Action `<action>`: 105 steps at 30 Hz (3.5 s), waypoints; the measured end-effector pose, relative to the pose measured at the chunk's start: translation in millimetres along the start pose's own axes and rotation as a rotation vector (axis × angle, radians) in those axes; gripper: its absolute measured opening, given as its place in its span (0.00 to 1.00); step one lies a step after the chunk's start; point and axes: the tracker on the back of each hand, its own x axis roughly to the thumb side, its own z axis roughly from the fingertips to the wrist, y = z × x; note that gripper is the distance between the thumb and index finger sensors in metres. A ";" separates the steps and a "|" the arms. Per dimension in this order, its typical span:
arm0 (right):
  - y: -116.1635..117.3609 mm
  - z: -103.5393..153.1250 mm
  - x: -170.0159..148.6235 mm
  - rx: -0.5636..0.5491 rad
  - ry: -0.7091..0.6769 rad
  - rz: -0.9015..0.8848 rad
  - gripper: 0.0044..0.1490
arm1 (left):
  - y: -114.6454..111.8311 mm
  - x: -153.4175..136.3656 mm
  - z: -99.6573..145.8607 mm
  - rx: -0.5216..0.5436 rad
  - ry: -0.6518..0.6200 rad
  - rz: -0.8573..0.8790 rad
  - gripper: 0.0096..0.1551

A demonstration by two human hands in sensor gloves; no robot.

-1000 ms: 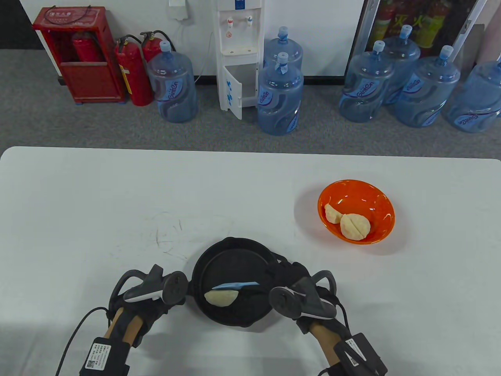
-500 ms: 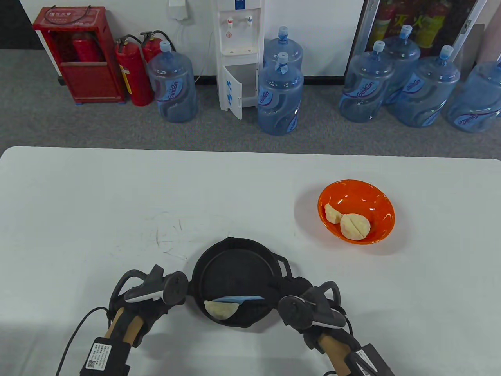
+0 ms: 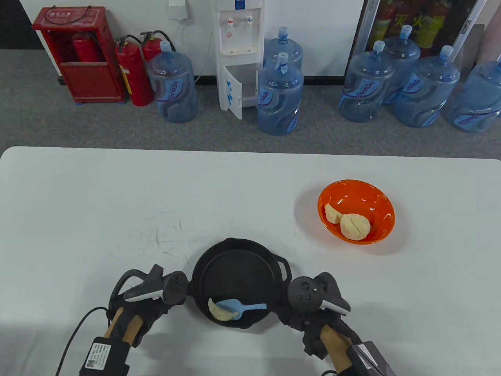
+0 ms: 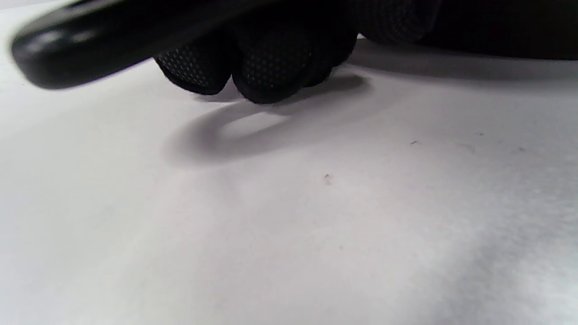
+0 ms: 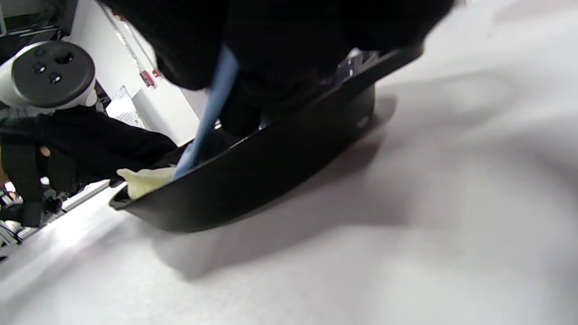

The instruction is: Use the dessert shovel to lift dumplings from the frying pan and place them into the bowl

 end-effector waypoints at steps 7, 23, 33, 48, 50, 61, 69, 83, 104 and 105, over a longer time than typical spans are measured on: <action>-0.4 -2.3 -10.6 0.041 0.047 -0.145 0.27 | 0.0 -0.2 -0.2 -0.002 -0.002 -0.002 0.31; -49.0 24.6 -50.2 -0.178 0.156 -0.337 0.27 | 0.1 -0.4 0.0 -0.002 -0.001 0.001 0.31; -93.5 46.6 -89.7 -0.341 0.287 -0.413 0.27 | 0.0 -0.5 0.3 -0.002 0.000 0.005 0.31; -142.4 65.5 -134.2 -0.609 0.554 -0.385 0.28 | -0.3 -0.9 0.4 0.003 -0.003 0.009 0.31; -144.3 64.7 -139.0 -0.630 0.586 -0.386 0.28 | -0.4 -1.0 0.4 0.005 -0.002 0.010 0.31; -140.6 73.6 -173.4 -0.669 0.707 -0.417 0.27 | -0.9 -1.3 0.7 0.009 -0.001 0.015 0.31; -139.4 87.8 -195.3 -0.677 0.823 -0.332 0.27 | -1.1 -1.6 0.8 0.012 -0.002 0.018 0.31; -142.8 75.9 -211.5 -0.631 0.877 -0.240 0.27 | -1.4 -2.0 1.0 0.015 -0.002 0.024 0.30; -147.8 47.1 -207.0 -0.550 0.937 0.058 0.27 | -1.7 -2.6 1.5 0.018 -0.002 0.034 0.30; -147.1 46.6 -206.5 -0.563 0.928 0.051 0.27 | -1.7 -2.6 1.5 0.018 -0.002 0.034 0.30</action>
